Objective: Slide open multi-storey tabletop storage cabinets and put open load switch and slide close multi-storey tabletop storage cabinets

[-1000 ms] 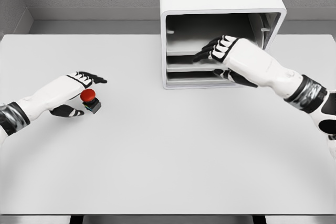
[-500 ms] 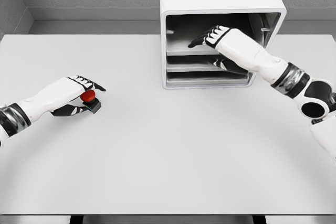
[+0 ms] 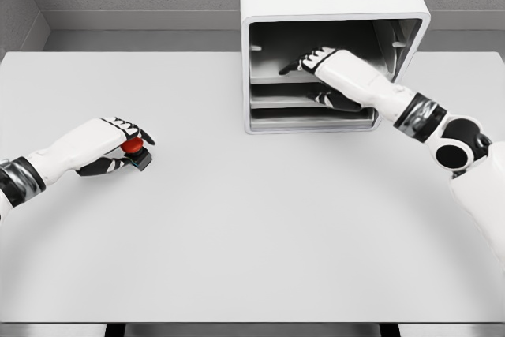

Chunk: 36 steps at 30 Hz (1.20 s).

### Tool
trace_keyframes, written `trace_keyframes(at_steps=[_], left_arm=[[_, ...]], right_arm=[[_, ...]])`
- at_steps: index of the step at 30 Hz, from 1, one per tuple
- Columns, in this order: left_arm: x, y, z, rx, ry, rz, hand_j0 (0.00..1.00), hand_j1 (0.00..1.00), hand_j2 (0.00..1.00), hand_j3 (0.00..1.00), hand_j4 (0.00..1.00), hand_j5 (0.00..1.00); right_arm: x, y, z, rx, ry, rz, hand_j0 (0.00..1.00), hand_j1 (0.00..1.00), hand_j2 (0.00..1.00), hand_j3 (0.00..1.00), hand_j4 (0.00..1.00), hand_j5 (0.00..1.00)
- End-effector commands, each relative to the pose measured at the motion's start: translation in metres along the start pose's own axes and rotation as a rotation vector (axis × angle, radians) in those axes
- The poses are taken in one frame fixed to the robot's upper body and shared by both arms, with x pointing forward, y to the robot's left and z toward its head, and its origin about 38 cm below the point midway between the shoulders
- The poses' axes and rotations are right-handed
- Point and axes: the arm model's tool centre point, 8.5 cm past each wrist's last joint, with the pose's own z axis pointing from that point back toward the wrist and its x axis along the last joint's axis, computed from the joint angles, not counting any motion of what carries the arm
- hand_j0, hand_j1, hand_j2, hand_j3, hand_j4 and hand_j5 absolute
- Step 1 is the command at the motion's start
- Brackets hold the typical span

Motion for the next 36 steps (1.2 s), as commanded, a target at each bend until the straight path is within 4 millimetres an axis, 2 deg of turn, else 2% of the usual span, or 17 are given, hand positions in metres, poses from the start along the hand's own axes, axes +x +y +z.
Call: trace_keyframes(at_steps=[1, 15, 17, 24, 26, 36], left_arm=[[0.000, 0.001, 0.000, 0.003, 0.000, 0.005, 0.56, 0.56, 0.56, 0.56, 0.56, 0.56], [0.000, 0.006, 0.001, 0.021, -0.001, -0.001, 0.36, 0.36, 0.36, 0.36, 0.36, 0.36], [0.001, 0.007, 0.001, 0.024, -0.002, -0.002, 0.36, 0.36, 0.36, 0.36, 0.36, 0.36], [0.005, 0.013, 0.001, 0.045, -0.016, -0.005, 0.36, 0.36, 0.36, 0.36, 0.36, 0.36], [0.005, 0.013, 0.001, 0.049, -0.017, -0.004, 0.36, 0.36, 0.36, 0.36, 0.36, 0.36], [0.011, 0.019, 0.003, 0.084, -0.044, 0.014, 0.36, 0.36, 0.36, 0.36, 0.36, 0.36]], right_arm=[[-0.002, 0.003, 0.000, 0.014, 0.006, -0.011, 0.75, 0.75, 0.75, 0.75, 0.75, 0.75], [0.002, 0.008, 0.004, 0.027, -0.002, -0.015, 0.77, 0.77, 0.77, 0.77, 0.77, 0.77], [0.007, -0.001, 0.006, 0.021, -0.020, 0.014, 0.77, 0.77, 0.77, 0.77, 0.77, 0.77], [0.005, 0.002, 0.015, 0.028, -0.010, 0.010, 0.77, 0.77, 0.77, 0.77, 0.77, 0.77], [0.012, 0.000, 0.019, 0.029, -0.027, 0.025, 0.77, 0.77, 0.77, 0.77, 0.77, 0.77], [0.022, 0.003, 0.034, 0.045, -0.043, 0.039, 0.77, 0.77, 0.77, 0.77, 0.77, 0.77]])
